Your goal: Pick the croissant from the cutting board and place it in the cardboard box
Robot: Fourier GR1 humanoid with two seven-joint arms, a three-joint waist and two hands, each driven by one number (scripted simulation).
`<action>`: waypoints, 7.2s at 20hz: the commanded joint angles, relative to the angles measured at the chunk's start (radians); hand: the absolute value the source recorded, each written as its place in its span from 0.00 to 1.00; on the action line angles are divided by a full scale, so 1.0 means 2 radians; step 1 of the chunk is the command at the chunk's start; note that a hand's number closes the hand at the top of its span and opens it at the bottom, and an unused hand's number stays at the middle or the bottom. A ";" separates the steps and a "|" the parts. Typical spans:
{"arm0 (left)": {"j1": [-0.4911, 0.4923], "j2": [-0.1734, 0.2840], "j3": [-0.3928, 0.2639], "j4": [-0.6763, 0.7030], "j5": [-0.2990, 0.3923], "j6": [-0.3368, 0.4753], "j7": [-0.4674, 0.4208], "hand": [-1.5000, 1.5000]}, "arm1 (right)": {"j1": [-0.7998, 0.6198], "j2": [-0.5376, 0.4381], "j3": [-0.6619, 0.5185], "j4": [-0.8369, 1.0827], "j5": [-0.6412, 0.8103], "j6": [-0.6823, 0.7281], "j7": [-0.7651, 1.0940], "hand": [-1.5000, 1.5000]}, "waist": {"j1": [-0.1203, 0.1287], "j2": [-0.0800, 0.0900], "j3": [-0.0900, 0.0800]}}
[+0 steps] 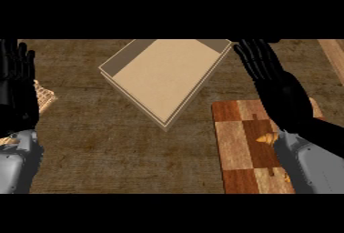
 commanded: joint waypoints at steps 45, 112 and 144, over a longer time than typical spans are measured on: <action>0.046 -0.048 -0.124 0.080 -0.022 -0.241 -0.025 0.50 | 0.337 -0.217 -0.007 -0.228 0.394 0.100 0.256 0.00 | -0.015 -0.008 0.007; 0.031 -0.133 -0.068 0.071 -0.102 -0.308 0.002 0.50 | -0.034 -0.027 0.127 0.152 0.657 0.047 -0.201 1.00 | 0.006 -0.003 0.007; 0.055 -0.133 -0.051 0.041 -0.101 -0.317 0.016 0.50 | -0.249 -0.004 -0.113 0.043 0.359 0.270 0.034 1.00 | -0.011 -0.008 0.007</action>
